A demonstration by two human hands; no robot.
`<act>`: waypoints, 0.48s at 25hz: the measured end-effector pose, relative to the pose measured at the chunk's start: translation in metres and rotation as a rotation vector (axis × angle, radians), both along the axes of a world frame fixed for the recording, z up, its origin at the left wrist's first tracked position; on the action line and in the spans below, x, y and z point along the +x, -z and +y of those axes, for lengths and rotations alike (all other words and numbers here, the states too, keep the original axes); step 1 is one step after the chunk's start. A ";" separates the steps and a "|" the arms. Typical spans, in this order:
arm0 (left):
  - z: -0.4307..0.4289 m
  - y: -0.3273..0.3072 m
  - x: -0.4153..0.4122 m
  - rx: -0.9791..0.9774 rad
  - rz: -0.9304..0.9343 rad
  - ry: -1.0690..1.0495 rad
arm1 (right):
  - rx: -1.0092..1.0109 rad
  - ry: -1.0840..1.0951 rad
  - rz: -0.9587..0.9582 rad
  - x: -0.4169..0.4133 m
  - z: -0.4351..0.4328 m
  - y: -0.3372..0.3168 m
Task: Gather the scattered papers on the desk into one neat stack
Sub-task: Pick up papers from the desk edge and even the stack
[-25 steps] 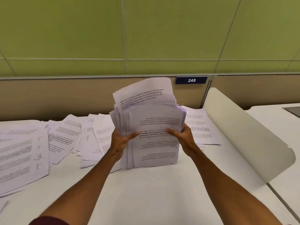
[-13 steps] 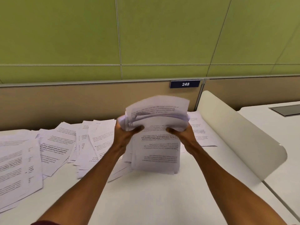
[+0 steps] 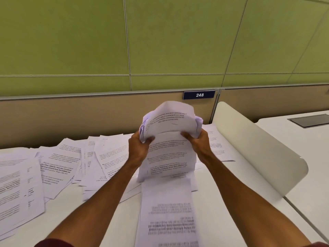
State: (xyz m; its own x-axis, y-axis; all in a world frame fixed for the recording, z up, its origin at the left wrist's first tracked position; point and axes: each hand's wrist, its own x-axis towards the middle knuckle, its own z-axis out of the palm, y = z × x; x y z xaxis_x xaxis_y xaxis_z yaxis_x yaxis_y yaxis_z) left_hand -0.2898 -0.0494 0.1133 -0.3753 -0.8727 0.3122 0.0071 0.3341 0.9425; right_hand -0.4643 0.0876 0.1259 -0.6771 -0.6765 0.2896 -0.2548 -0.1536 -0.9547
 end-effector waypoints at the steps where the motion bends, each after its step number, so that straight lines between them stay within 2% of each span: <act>1: 0.000 0.003 0.001 -0.014 -0.043 0.000 | 0.018 -0.005 0.002 0.002 0.001 0.005; 5: 0.000 0.013 0.005 0.051 -0.042 0.072 | 0.057 0.055 -0.076 -0.001 0.005 0.017; 9: -0.010 0.014 0.012 0.237 0.089 0.168 | 0.199 -0.198 -0.055 -0.013 0.015 0.032; 12: -0.017 0.007 0.012 0.284 0.164 0.212 | 0.206 -0.198 -0.017 -0.016 0.009 0.031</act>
State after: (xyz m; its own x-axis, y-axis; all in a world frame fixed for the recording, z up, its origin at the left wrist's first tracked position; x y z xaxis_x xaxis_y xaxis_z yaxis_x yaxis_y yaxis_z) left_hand -0.2783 -0.0661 0.1063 -0.5218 -0.8415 0.1399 0.2061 0.0348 0.9779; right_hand -0.4803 0.0971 0.0944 -0.5292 -0.8396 0.1225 -0.2231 -0.0016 -0.9748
